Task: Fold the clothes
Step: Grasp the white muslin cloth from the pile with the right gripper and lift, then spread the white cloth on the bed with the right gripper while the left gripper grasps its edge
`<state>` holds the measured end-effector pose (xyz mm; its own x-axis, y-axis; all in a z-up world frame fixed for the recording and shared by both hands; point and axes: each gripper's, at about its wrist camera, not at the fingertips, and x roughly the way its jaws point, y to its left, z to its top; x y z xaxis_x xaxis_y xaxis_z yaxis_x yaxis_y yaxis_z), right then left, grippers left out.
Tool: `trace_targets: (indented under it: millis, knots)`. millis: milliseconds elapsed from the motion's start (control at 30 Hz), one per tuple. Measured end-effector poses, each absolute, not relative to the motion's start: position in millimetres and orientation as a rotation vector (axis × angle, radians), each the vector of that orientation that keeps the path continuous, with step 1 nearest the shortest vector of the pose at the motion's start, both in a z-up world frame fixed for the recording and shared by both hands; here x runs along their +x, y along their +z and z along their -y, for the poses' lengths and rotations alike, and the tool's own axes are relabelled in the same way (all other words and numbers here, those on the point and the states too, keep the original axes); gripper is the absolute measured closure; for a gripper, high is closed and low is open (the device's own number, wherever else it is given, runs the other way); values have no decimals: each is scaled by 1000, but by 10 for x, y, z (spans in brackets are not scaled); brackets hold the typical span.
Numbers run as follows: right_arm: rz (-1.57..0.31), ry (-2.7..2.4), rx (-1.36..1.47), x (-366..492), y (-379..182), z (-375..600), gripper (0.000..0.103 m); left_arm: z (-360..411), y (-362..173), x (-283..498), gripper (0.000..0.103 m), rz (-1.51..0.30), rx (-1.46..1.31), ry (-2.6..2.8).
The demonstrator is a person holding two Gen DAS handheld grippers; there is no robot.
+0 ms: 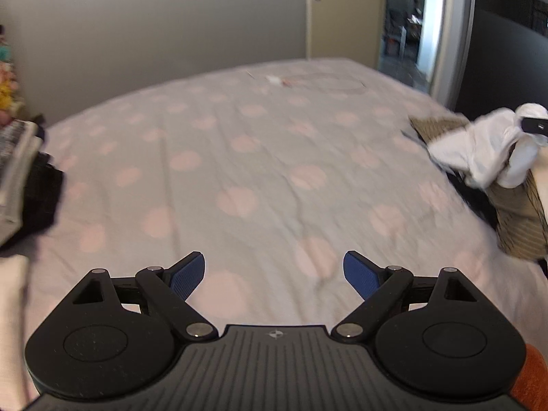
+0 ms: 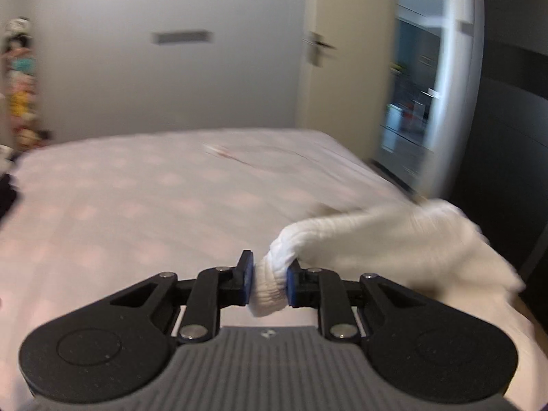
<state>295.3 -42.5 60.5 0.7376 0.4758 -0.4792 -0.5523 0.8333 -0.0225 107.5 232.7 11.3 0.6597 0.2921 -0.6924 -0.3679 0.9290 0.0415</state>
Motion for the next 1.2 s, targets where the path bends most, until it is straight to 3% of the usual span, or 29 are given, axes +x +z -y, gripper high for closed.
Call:
trace_targets:
  millis: [267,500,767,900,1200]
  knots:
    - [-416,946,-56,2097,1074,-917,82,-2820,599,541,0,-697,-61,508]
    - [-563,1136,-88,1389,626,-1549,81,-3143,527,203,0,-747,-34,585]
    - [-922,1064,-161,1374,-368,-1224,66,-3268,291,222,0,-816,-21,556]
    - [-946,997,-191,1535,-441,-937,51,-3225,124,417,0,-843,-24,471]
    - [-929,790,-174,2147,-458,-211,45,-3206,-716,1125,4,-903,-109,296]
